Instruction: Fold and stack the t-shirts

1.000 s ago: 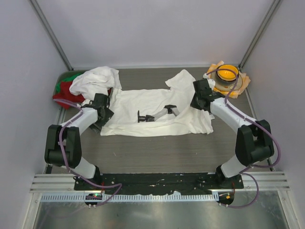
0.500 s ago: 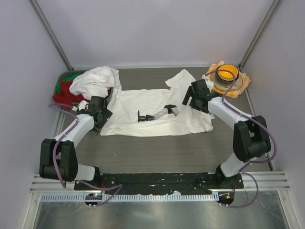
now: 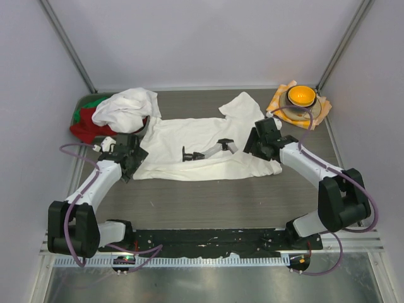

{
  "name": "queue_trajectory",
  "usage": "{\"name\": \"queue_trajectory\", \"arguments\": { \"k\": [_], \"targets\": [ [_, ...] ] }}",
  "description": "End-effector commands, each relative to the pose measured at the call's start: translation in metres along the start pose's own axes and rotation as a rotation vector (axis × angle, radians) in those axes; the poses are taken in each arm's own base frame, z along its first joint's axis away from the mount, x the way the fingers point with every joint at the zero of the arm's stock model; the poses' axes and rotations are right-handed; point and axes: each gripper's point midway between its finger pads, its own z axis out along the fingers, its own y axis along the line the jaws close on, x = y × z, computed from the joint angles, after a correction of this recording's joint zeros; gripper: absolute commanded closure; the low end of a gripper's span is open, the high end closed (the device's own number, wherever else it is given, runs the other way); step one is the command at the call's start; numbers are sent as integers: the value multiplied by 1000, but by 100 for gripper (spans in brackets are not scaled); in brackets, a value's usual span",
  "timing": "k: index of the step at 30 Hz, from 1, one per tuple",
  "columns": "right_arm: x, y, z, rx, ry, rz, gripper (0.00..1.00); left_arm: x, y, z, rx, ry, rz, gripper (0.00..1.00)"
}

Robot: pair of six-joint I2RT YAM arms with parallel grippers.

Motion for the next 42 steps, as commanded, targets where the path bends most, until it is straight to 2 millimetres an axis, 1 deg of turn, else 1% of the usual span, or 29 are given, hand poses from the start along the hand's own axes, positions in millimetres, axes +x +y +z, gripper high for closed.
{"name": "queue_trajectory", "arguments": {
  "k": [1, 2, 3, 5, 6, 8, 13, 22, 25, 36, 39, 42],
  "targets": [
    [4, 23, 15, -109, -3, 33, 42, -1, 0, -6, 20, -9, 2, 0],
    [8, 22, 20, -107, 6, 35, 45, -2, 0, -7, 19, -12, 7, 0],
    [10, 25, 22, -117, 17, 42, 51, -3, 1, -7, 15, -15, 9, 0],
    [14, 28, 25, -126, 32, 44, 53, -4, 2, -8, 13, -21, 12, 0],
    [19, 27, 29, -119, 51, 42, 54, -4, 3, -7, 9, -20, 16, 0],
    [24, 27, 31, -119, 61, 41, 54, -5, 3, -8, 7, -26, 19, 0],
    [37, 20, 37, -99, 89, 42, 55, -5, 4, -7, 3, -28, 24, 0],
    [42, 7, 23, -67, 74, 16, 56, -3, 3, -5, 2, -15, 25, 0],
    [47, 2, 23, -57, 79, 15, 56, -2, 2, -4, 5, -11, 23, 0],
    [63, -3, 37, -50, 109, 22, 56, -3, 4, -4, -1, -20, 28, 0],
    [64, -3, 41, -48, 114, 23, 57, -3, 5, -4, -4, -20, 30, 0],
    [66, -5, 45, -40, 117, 22, 60, -3, 6, -3, -10, -20, 32, 0]
  ]
}}
